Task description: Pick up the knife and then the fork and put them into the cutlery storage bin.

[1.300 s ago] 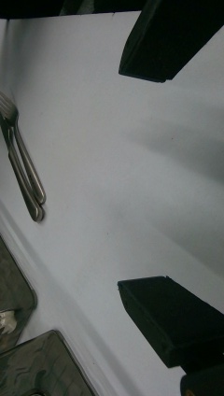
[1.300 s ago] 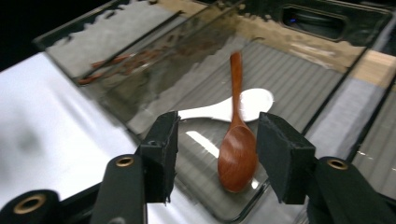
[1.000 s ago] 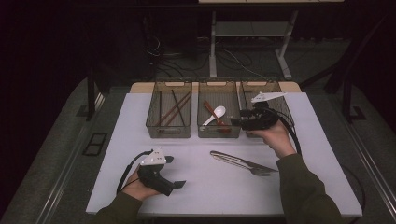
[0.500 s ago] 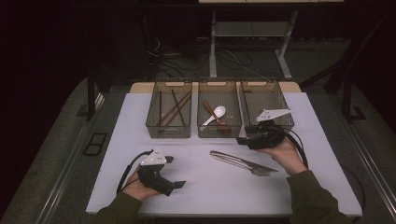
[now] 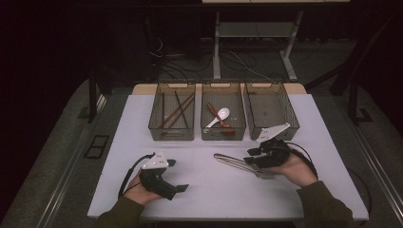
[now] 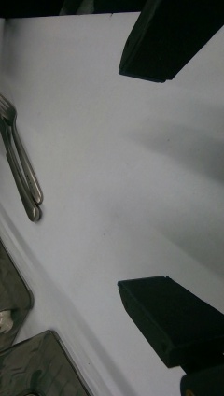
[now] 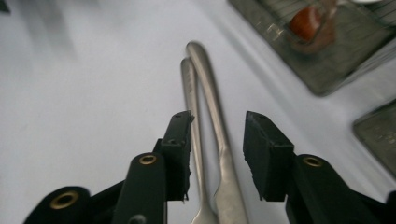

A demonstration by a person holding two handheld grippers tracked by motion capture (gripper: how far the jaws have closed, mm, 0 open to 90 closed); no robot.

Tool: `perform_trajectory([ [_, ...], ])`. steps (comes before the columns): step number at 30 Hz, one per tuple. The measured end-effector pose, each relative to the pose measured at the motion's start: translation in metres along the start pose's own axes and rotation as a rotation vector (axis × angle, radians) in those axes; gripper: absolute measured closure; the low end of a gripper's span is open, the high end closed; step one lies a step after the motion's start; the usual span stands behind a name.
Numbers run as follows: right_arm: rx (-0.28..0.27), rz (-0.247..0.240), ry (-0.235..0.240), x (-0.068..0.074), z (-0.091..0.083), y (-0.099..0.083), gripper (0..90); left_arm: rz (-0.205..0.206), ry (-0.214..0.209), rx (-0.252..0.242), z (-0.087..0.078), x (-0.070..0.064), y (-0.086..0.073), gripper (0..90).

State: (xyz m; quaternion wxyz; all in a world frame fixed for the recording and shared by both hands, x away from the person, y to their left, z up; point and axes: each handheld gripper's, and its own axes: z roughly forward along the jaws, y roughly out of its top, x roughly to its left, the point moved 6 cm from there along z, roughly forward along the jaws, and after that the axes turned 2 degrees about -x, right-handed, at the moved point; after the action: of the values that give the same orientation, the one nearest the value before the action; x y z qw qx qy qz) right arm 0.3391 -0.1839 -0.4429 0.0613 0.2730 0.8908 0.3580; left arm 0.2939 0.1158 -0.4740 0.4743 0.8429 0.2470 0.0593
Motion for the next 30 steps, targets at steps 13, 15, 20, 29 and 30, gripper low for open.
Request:
perform_trajectory([
  [13,0.234,-0.150,-0.020,0.003,0.013,-0.008,67.5,-0.001,-0.010,0.012,0.002,-0.001,-0.001,0.0],
  [15,0.263,-0.165,-0.012,0.004,0.015,-0.008,67.5,-0.002,-0.010,0.011,0.002,-0.001,-0.001,0.0],
  [20,0.332,-0.185,-0.015,0.005,0.022,-0.010,71.5,0.000,-0.012,0.018,0.003,-0.001,-0.002,0.0],
  [29,0.390,-0.194,0.002,0.009,0.033,-0.012,76.1,0.001,-0.015,0.019,0.003,-0.002,-0.002,0.0],
  [30,0.397,-0.198,0.004,0.009,0.033,-0.012,76.6,0.001,-0.015,0.019,0.003,-0.002,-0.002,0.0],
])
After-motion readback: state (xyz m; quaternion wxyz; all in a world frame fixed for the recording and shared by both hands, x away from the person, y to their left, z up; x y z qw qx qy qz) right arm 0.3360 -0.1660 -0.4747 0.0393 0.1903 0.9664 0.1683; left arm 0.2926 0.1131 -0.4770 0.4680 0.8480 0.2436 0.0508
